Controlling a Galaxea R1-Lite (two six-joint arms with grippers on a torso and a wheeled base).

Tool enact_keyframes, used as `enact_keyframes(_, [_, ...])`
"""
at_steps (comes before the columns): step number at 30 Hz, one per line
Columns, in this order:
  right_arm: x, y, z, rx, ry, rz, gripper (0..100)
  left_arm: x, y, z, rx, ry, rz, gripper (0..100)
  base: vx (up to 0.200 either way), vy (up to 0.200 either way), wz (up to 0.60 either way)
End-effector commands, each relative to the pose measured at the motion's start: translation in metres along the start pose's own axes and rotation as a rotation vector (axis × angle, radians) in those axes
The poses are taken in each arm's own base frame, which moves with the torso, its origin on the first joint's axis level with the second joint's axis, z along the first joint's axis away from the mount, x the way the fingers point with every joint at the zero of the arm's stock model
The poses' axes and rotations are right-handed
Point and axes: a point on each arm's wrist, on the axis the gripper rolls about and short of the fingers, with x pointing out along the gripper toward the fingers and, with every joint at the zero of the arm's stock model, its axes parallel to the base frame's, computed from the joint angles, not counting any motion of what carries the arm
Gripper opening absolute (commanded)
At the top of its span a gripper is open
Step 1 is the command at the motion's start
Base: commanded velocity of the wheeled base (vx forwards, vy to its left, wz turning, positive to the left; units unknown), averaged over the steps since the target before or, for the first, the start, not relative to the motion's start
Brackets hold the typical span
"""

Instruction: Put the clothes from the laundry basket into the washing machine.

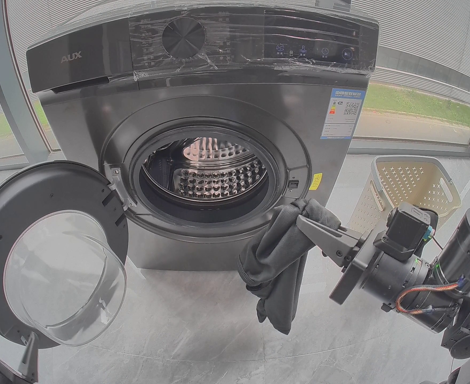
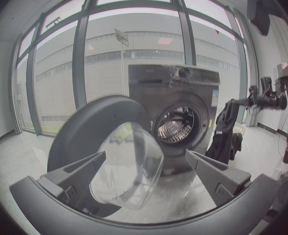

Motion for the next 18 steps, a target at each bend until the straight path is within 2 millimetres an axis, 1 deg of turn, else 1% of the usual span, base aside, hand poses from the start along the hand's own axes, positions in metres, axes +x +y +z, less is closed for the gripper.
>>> enact_keyframes(1, [0.012, 0.002, -0.007, -0.002, 0.008, 0.007, 0, 0.003, 0.003, 0.084, -0.034, -0.089, -0.053, 100, 0.000, 0.000, 0.00])
enact_keyframes(3, [0.022, 0.002, -0.012, 0.000, 0.014, 0.004, 0, 0.013, 0.001, 0.077, -0.044, 0.013, -0.169, 100, 0.000, 0.000, 0.00])
enact_keyframes(4, [0.029, 0.002, -0.014, -0.001, 0.012, 0.002, 0, 0.023, 0.000, 0.069, -0.058, 0.099, -0.246, 100, 0.000, 0.000, 0.00])
enact_keyframes(6, [0.037, 0.002, -0.018, -0.008, 0.006, -0.013, 0, 0.039, -0.003, 0.058, -0.074, 0.211, -0.329, 100, 0.000, 0.000, 0.00])
enact_keyframes(7, [0.038, 0.003, -0.018, -0.010, 0.004, -0.014, 0, 0.040, -0.003, 0.058, -0.075, 0.217, -0.336, 100, 0.000, 0.000, 0.00])
enact_keyframes(8, [0.045, 0.011, -0.019, -0.005, -0.008, -0.015, 0, 0.055, -0.006, 0.054, -0.087, 0.281, -0.394, 100, 0.000, 0.000, 0.00])
enact_keyframes(9, [0.047, 0.012, -0.019, -0.004, -0.010, -0.013, 0, 0.058, -0.006, 0.054, -0.089, 0.290, -0.403, 100, 0.000, 0.000, 0.00])
enact_keyframes(11, [0.054, 0.014, -0.021, 0.006, -0.010, -0.020, 0, 0.084, -0.010, 0.052, -0.102, 0.347, -0.493, 100, 0.000, 0.000, 0.00])
enact_keyframes(12, [0.056, 0.014, -0.021, 0.006, -0.012, -0.022, 0, 0.089, -0.011, 0.052, -0.101, 0.354, -0.506, 100, 0.000, 0.000, 0.00])
enact_keyframes(13, [0.058, 0.014, -0.021, 0.008, -0.014, -0.033, 0, 0.100, -0.014, 0.053, -0.100, 0.361, -0.530, 100, 0.000, 0.000, 0.00])
enact_keyframes(14, [0.058, 0.013, -0.021, 0.009, -0.014, -0.034, 0, 0.102, -0.015, 0.053, -0.100, 0.365, -0.536, 100, 0.000, 0.000, 0.00])
enact_keyframes(15, [0.062, 0.014, -0.021, 0.023, -0.018, -0.044, 0, 0.117, -0.019, 0.052, -0.098, 0.380, -0.568, 100, 0.000, 0.000, 0.00])
enact_keyframes(18, [0.066, 0.016, -0.018, 0.062, -0.014, -0.055, 0, 0.138, -0.031, 0.048, -0.095, 0.408, -0.636, 100, 0.000, 0.000, 0.00])
